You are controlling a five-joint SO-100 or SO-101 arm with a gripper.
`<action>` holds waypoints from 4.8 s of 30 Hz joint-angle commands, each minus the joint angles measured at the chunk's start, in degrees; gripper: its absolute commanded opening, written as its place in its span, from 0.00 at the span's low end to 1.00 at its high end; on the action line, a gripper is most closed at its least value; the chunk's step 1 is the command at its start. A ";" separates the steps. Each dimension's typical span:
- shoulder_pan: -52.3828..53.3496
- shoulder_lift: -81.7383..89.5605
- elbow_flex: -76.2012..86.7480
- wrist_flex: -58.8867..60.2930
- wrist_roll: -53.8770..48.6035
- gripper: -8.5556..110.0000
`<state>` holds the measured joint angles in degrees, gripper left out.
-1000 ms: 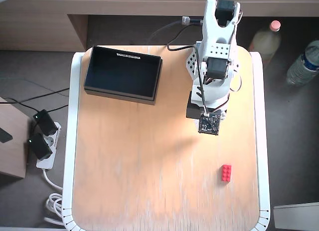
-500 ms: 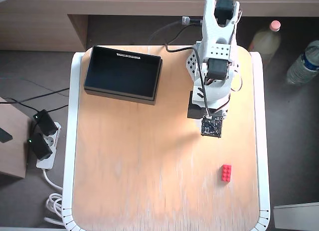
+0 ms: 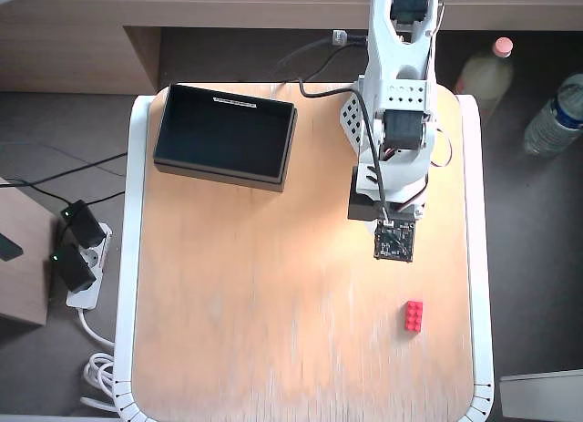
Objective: Grasp a lego block and put it in the bin.
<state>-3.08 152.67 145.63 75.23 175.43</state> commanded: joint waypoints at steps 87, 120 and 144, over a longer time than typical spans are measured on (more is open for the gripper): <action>-8.79 -68.64 -40.96 -27.60 -15.64 0.22; -1.67 -44.12 -36.12 -11.25 -16.08 0.07; 51.50 -27.95 -40.25 -4.39 0.88 0.07</action>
<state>43.15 121.11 110.92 70.40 175.61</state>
